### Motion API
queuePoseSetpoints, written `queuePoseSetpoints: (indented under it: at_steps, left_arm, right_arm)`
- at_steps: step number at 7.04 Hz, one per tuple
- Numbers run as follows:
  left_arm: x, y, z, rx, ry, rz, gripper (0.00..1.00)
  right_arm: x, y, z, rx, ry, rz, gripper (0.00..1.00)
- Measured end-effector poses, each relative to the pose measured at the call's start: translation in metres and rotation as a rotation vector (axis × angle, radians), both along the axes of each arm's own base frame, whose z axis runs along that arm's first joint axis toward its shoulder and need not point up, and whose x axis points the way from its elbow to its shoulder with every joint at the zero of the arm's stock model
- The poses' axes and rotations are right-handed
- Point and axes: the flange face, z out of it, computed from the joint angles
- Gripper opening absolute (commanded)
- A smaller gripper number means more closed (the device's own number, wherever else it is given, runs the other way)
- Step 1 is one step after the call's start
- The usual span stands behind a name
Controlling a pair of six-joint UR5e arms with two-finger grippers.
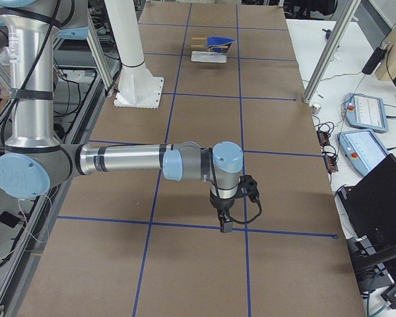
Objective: Hang towel on rack
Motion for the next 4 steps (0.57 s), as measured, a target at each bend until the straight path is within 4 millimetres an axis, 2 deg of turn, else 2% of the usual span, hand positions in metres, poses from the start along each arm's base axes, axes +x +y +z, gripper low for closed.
queuePoseSetpoints:
  at_steps: [4]
  left_arm:
    - [0.0004, 0.0064, 0.0046, -0.007, 0.0, 0.001, 0.99]
  right_arm:
    - [-0.0004, -0.0001, 0.0017, -0.004, -0.002, -0.001, 1.0]
